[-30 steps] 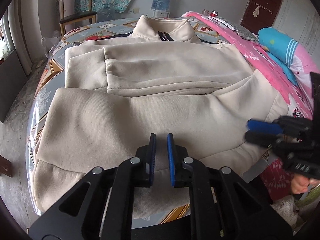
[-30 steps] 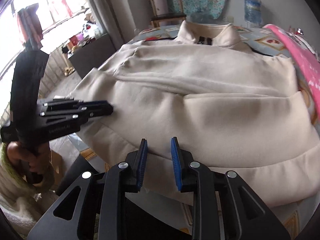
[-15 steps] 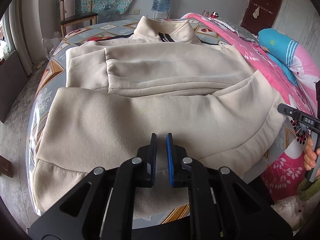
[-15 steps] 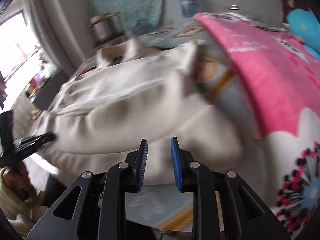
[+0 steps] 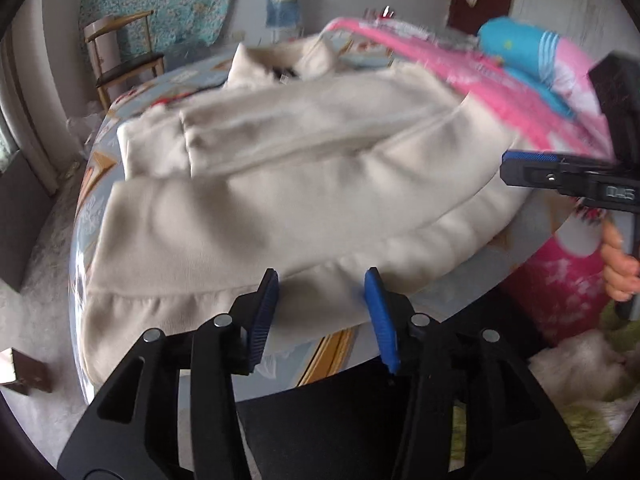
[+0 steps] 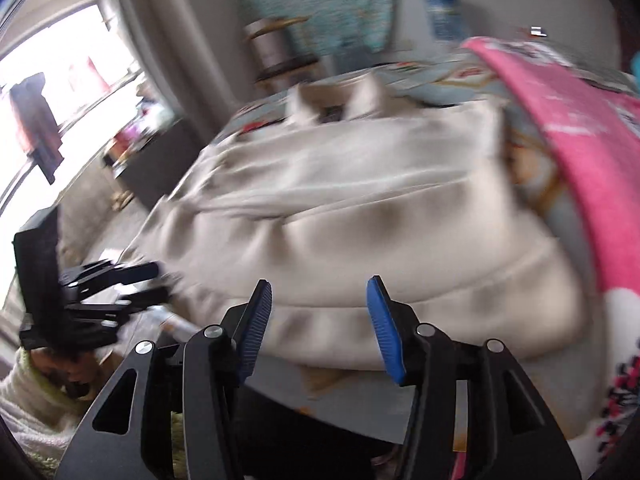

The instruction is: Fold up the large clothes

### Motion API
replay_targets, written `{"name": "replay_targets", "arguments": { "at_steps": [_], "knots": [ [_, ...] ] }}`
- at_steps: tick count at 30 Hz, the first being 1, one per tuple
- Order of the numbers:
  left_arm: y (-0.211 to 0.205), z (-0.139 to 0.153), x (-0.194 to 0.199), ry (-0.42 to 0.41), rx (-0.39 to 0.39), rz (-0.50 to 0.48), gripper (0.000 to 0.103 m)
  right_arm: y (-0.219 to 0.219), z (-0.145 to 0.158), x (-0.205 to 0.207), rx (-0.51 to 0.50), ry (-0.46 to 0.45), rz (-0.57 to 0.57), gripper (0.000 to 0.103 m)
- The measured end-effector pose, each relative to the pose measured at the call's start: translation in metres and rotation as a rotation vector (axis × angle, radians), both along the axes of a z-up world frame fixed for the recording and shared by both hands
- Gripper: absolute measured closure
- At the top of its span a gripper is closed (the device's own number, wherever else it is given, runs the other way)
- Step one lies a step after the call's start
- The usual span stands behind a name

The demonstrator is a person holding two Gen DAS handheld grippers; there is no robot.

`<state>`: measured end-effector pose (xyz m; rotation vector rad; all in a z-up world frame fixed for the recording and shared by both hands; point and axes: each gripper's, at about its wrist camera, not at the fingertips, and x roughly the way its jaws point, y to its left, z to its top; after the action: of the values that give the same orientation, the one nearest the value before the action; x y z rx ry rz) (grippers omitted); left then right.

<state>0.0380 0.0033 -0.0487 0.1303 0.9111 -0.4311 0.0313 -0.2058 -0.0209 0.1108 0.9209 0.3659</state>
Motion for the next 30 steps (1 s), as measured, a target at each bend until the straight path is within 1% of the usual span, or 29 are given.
{"name": "replay_targets", "arguments": {
  "at_steps": [1, 2, 3, 4, 5, 7, 8, 9, 11, 12, 13, 14, 15, 16, 17, 19, 21, 23, 24, 25, 27, 29, 30],
  "knots": [
    [0.002, -0.001, -0.001, -0.021, -0.024, 0.010, 0.058, 0.017, -0.012, 0.004, -0.063, 0.020, 0.022, 0.054],
    [0.005, -0.001, 0.000, -0.010, -0.047, 0.020, 0.058, 0.028, -0.021, 0.006, -0.126, 0.033, 0.029, 0.054],
    [0.007, 0.000, 0.002, 0.001, -0.063, 0.027, 0.058, 0.037, -0.022, 0.003, -0.192, -0.011, 0.034, 0.054],
    [0.010, 0.003, 0.003, 0.008, -0.076, 0.033, 0.058, 0.044, -0.020, 0.001, -0.246, -0.021, 0.050, 0.054],
    [0.014, 0.006, 0.001, 0.002, -0.080, 0.043, 0.058, 0.045, -0.017, -0.001, -0.261, -0.018, 0.058, 0.054],
    [0.030, 0.019, -0.007, -0.041, -0.091, 0.066, 0.058, 0.033, -0.009, -0.004, -0.235, -0.012, 0.047, 0.054],
    [0.038, 0.022, -0.010, -0.058, -0.091, 0.086, 0.058, 0.022, -0.003, -0.007, -0.213, -0.017, 0.025, 0.054],
    [0.049, 0.024, -0.010, -0.069, -0.081, 0.126, 0.058, 0.010, 0.000, -0.009, -0.196, -0.021, -0.005, 0.054],
    [0.068, 0.016, -0.005, -0.057, -0.052, 0.208, 0.058, -0.008, 0.000, -0.008, -0.179, -0.016, -0.069, 0.054],
    [0.077, 0.008, 0.001, -0.031, -0.043, 0.250, 0.058, -0.016, -0.006, -0.003, -0.175, 0.004, -0.103, 0.054],
    [0.088, -0.002, 0.007, 0.007, -0.050, 0.290, 0.058, -0.025, -0.014, 0.002, -0.174, 0.038, -0.132, 0.054],
    [0.096, -0.008, 0.010, 0.027, -0.090, 0.299, 0.057, -0.033, -0.024, 0.008, -0.154, 0.080, -0.146, 0.054],
    [0.100, -0.006, 0.010, 0.027, -0.116, 0.304, 0.057, -0.036, -0.022, 0.008, -0.129, 0.066, -0.143, 0.054],
    [0.101, -0.001, 0.010, 0.032, -0.110, 0.307, 0.057, -0.035, -0.020, 0.010, -0.135, 0.076, -0.139, 0.054],
    [0.101, 0.004, 0.010, 0.020, -0.098, 0.304, 0.057, -0.036, -0.012, 0.009, -0.156, 0.062, -0.142, 0.054],
    [0.102, 0.018, 0.008, -0.029, -0.086, 0.294, 0.057, -0.039, 0.000, 0.007, -0.148, 0.026, -0.140, 0.054],
    [0.105, 0.031, 0.014, -0.047, -0.079, 0.299, 0.057, -0.048, 0.014, 0.015, -0.085, 0.021, -0.136, 0.050],
    [0.110, 0.046, 0.029, -0.057, -0.092, 0.307, 0.057, -0.057, 0.031, 0.031, -0.024, 0.015, -0.128, 0.036],
    [0.111, 0.056, 0.040, -0.063, -0.096, 0.314, 0.056, -0.060, 0.041, 0.042, -0.005, 0.004, -0.126, 0.034],
    [0.111, 0.065, 0.054, -0.070, -0.093, 0.325, 0.055, -0.062, 0.050, 0.051, 0.008, -0.002, -0.124, 0.034],
    [0.108, 0.081, 0.082, -0.097, -0.075, 0.361, 0.039, -0.066, 0.069, 0.087, 0.036, 0.010, -0.135, 0.034],
    [0.101, 0.096, 0.113, -0.131, -0.063, 0.395, 0.032, -0.067, 0.080, 0.122, 0.069, 0.034, -0.138, 0.034],
    [0.096, 0.100, 0.129, -0.138, -0.078, 0.393, 0.026, -0.067, 0.084, 0.143, 0.091, 0.051, -0.135, 0.033]
  ]
}}
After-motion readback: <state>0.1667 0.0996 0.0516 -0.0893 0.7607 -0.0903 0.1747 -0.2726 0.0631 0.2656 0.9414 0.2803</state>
